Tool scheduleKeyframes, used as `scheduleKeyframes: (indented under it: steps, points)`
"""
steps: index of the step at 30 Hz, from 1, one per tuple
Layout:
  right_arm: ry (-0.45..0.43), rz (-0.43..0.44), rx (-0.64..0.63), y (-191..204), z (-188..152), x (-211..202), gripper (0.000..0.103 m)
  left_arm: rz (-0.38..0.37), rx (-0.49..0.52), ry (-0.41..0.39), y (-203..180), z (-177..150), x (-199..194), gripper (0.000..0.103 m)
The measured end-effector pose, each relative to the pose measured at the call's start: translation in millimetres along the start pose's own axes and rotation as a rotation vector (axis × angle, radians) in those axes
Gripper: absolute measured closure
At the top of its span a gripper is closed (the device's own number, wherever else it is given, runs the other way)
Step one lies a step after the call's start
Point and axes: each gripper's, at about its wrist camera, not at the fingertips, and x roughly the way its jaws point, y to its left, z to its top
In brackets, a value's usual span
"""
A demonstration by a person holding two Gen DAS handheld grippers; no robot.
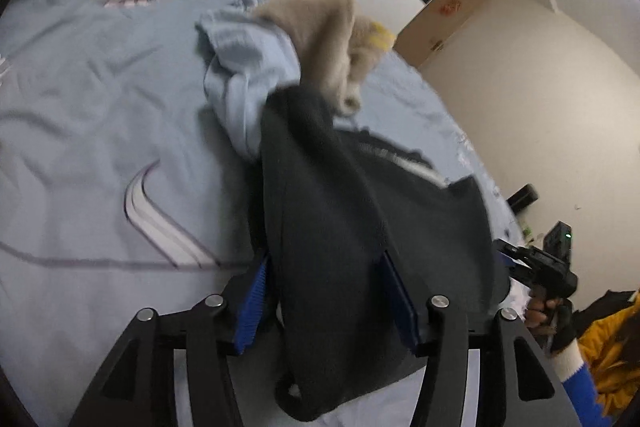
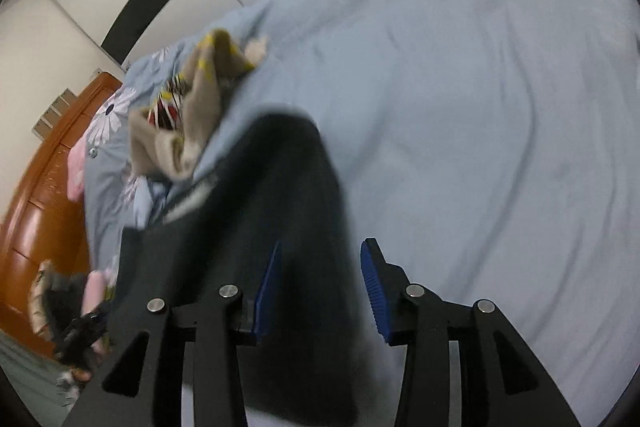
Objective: Fold clothes
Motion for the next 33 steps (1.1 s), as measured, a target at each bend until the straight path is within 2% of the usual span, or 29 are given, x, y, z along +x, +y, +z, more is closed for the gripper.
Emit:
scheduleKeyframes:
  steps: [1, 2, 4, 5, 6, 8, 12, 17, 18, 22, 23, 26, 29, 31, 33]
  points:
    - [0.004, 0.035, 0.022, -4.6, -6.0, -0.6, 0.06, -0.003, -0.009, -0.007, -1.6, -2.6, 0.1, 0.07]
    - [0.001, 0.075, 0.045, -7.7, -11.6, -2.1, 0.061, -0.001, -0.02, -0.018, -3.4, -1.7, -1.3, 0.073]
    - [-0.008, 0.118, 0.061, -6.8, -18.0, -6.1, 0.079, 0.01, -0.033, -0.039, -8.2, 2.6, -5.2, 0.087]
    - [-0.01, 0.114, 0.049, -2.8, -19.4, -8.0, 0.084, 0.015, -0.034, -0.05, -12.1, 5.7, -7.9, 0.088]
    - [-0.013, 0.105, 0.034, 1.8, -20.0, -10.8, 0.093, 0.021, -0.034, -0.062, -16.2, 9.1, -10.6, 0.089]
    - [-0.031, 0.097, 0.011, 10.1, -19.8, -21.6, 0.094, 0.01, -0.034, -0.091, -24.8, 13.6, -20.6, 0.09]
    - [-0.112, 0.211, 0.055, 7.1, -22.6, -63.0, 0.095, -0.058, -0.053, -0.121, -37.9, 7.5, -52.6, 0.09]
    - [-0.075, 0.225, 0.041, -11.0, -51.8, -77.5, 0.095, -0.085, -0.031, -0.089, -41.7, -27.5, -93.4, 0.09]
    - [-0.067, 0.226, 0.037, -14.7, -57.8, -79.9, 0.095, -0.077, -0.024, -0.073, -40.3, -35.3, -95.7, 0.09]
    - [-0.022, 0.219, 0.026, -29.7, -80.1, -83.2, 0.095, 0.032, 0.006, 0.003, -19.9, -55.9, -70.4, 0.09]
    - [0.005, 0.197, 0.029, -33.6, -82.5, -73.9, 0.095, 0.029, -0.008, 0.013, -13.2, -58.6, -65.9, 0.09]
    - [0.039, 0.172, 0.025, -37.6, -86.4, -58.8, 0.094, -0.026, -0.08, 0.028, 8.9, -64.0, -55.5, 0.082]
    - [0.049, 0.148, -0.008, -33.8, -83.5, -60.5, 0.092, -0.013, -0.074, 0.031, 11.2, -58.1, -66.3, 0.064]
    - [0.034, 0.106, -0.044, -29.5, -76.0, -69.2, 0.076, 0.023, -0.046, 0.014, 8.9, -51.2, -75.7, 0.049]
    - [-0.013, 0.033, -0.106, -21.1, -65.0, -78.4, 0.069, 0.058, 0.002, -0.032, 1.7, -34.8, -82.4, 0.04]
